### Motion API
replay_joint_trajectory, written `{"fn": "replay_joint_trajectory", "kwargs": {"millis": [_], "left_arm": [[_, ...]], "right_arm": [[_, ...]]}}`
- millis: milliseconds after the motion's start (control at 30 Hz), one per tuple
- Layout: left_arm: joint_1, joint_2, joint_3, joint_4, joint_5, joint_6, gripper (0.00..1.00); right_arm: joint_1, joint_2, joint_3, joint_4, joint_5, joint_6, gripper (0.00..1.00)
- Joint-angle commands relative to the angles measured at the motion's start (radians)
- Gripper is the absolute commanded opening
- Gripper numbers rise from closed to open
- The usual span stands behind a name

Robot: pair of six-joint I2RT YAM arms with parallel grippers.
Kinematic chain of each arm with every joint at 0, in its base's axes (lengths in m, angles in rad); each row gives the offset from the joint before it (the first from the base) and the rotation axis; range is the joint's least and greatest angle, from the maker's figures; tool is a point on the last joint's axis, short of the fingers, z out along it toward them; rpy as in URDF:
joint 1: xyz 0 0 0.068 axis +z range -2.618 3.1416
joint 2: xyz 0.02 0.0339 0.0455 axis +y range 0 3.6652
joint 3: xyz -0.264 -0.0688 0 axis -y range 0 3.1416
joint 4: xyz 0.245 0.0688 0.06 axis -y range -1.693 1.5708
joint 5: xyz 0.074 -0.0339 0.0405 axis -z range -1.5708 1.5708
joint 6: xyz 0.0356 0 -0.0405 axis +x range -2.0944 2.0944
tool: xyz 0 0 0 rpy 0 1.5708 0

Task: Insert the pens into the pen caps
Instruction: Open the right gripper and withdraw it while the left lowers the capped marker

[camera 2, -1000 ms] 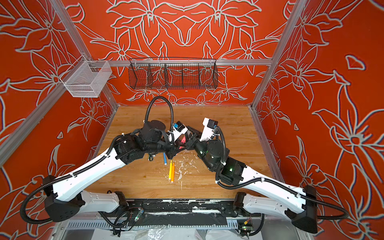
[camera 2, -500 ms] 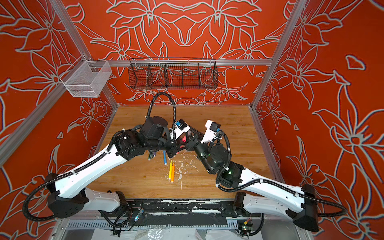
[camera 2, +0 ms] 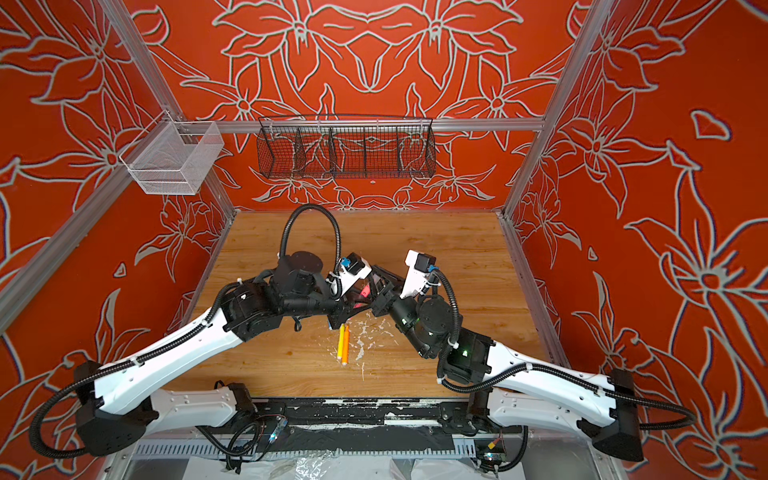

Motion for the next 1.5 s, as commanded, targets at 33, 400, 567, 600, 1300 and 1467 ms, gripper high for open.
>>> {"fn": "replay_joint_trajectory", "kwargs": {"millis": [33,400,567,600,1300,1467], "left_arm": [[0.086,-0.116,-0.121,0.313,-0.28,-0.139,0.0],[0.332,-0.373,-0.55,0.114,-0.43,-0.46,0.0],[0.556,-0.302,-0.644,0.137,-0.274,-0.566,0.0],[0.593,-0.276,-0.66,0.151,-0.243,-0.583,0.0],[0.784,0.24,-0.487,0.127,-0.26,-0.565,0.0],[0.785,0.349,-0.393,0.081,-0.209,-0.53,0.0]], "right_arm": [[0.064,-0.061,0.012,-0.317,-0.06,-0.059,0.38],[-0.097,-0.148,0.019,-0.508,0.231,-0.233,0.68],[-0.414,-0.126,-0.018,-0.599,0.138,-0.22,0.71],[-0.459,-0.124,-0.035,-0.603,0.151,-0.218,0.7],[-0.816,0.269,-0.198,-0.243,0.213,-0.29,0.68],[-0.817,0.309,-0.182,-0.239,0.2,-0.284,0.67]]}}
